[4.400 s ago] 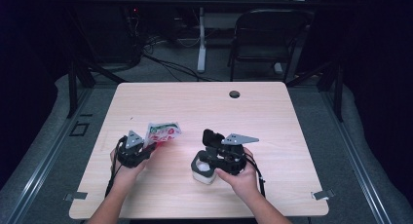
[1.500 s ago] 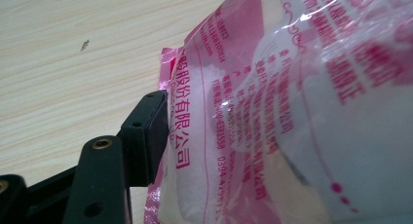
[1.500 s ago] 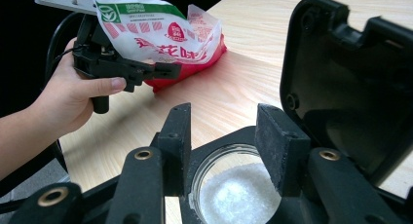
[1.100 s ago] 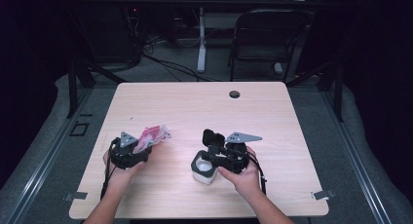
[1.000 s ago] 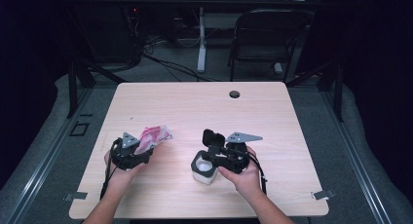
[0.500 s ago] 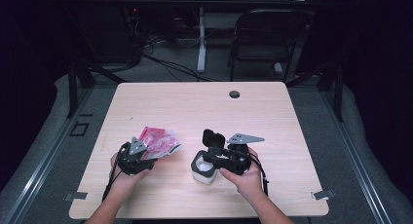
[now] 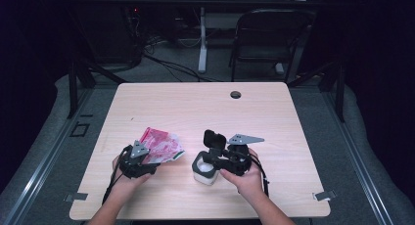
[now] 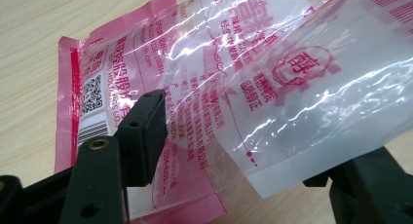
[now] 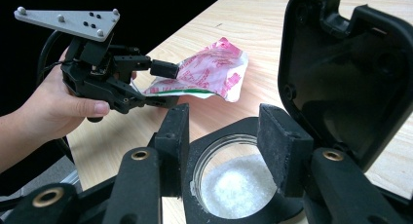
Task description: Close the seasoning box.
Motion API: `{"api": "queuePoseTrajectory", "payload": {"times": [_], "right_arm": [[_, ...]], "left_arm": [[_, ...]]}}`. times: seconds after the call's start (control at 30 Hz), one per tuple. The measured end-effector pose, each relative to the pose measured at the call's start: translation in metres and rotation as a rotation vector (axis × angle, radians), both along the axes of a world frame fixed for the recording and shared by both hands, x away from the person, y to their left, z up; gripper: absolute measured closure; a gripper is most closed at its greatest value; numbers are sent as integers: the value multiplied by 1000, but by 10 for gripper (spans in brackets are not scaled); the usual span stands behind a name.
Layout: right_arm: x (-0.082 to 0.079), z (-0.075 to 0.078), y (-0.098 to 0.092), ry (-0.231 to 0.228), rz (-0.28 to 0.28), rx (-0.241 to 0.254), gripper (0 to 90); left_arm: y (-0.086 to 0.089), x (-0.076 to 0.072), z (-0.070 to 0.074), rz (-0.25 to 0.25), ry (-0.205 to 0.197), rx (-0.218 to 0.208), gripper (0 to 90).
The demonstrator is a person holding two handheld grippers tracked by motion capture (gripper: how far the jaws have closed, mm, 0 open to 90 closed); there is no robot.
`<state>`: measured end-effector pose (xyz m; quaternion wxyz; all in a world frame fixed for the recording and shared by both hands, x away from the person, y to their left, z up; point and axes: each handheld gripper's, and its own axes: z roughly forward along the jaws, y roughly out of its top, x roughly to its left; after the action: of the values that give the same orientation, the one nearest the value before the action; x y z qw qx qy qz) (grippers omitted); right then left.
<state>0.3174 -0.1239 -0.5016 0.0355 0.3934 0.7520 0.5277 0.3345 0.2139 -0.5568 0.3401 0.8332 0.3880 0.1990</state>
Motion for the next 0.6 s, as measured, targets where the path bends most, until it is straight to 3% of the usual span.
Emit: {"api": "queuePoseTrajectory", "payload": {"times": [0.37,0.6], "right_arm": [[-1,1,-1,-3,-2,-12,551],[-3,1,-1,-10,-10,-20,551]], "left_arm": [[-17,-10,8,-72,-16,13,383],[-30,-15,10,-124,-11,-12,385]]}}
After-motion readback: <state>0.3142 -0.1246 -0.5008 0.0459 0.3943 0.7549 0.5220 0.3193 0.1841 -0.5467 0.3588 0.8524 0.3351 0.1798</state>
